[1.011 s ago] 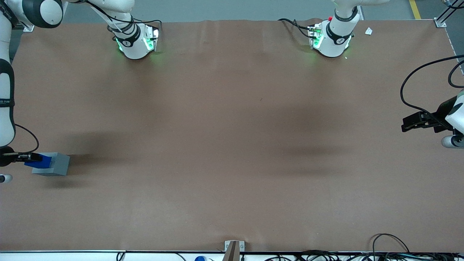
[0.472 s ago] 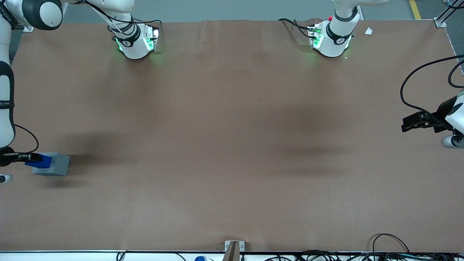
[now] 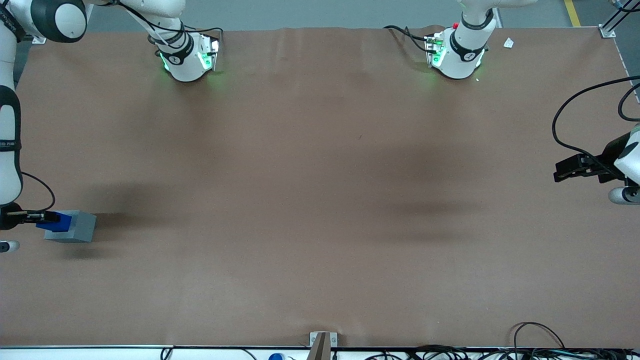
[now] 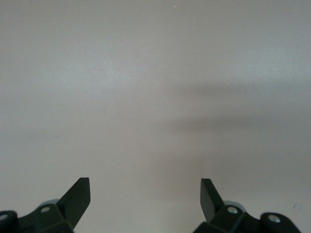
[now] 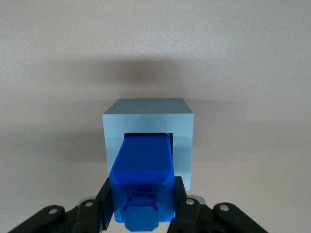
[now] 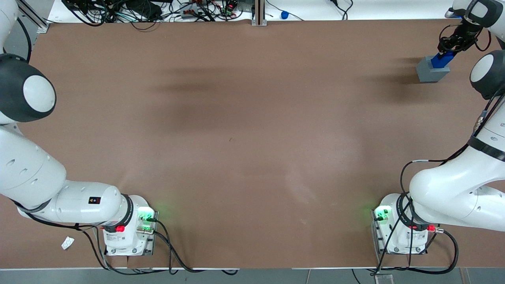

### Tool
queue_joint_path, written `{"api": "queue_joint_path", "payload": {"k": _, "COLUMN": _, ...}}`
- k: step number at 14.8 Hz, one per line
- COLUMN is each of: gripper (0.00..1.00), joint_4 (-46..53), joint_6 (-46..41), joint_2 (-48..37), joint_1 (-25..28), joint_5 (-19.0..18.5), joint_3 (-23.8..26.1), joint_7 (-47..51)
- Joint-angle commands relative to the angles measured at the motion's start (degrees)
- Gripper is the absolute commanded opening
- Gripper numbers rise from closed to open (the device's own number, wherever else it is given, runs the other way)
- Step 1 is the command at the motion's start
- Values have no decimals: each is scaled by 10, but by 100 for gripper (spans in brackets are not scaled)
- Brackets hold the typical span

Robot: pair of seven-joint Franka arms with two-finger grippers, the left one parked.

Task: Insert blue part into gray base with right arm
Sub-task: 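Lower the blue block into the gray base's socket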

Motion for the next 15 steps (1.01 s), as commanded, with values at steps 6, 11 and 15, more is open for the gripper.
{"api": "queue_joint_path", "payload": {"k": 6, "gripper": 100, "joint_4": 12, "joint_6": 0, "joint_2": 15, "joint_1": -14, "joint_5": -3, "joint_3": 8, "joint_7": 7}}
{"api": "queue_joint_path", "payload": {"k": 11, "gripper": 100, "joint_4": 12, "joint_6": -2, "joint_2": 11, "joint_1": -13, "joint_5": -2, "joint_3": 9, "joint_7": 5}}
{"api": "queue_joint_path", "payload": {"k": 15, "gripper": 100, "joint_4": 14, "joint_6": -30, "joint_2": -17, "joint_1": 0, "joint_5": 5, "joint_3": 15, "joint_7": 7}}
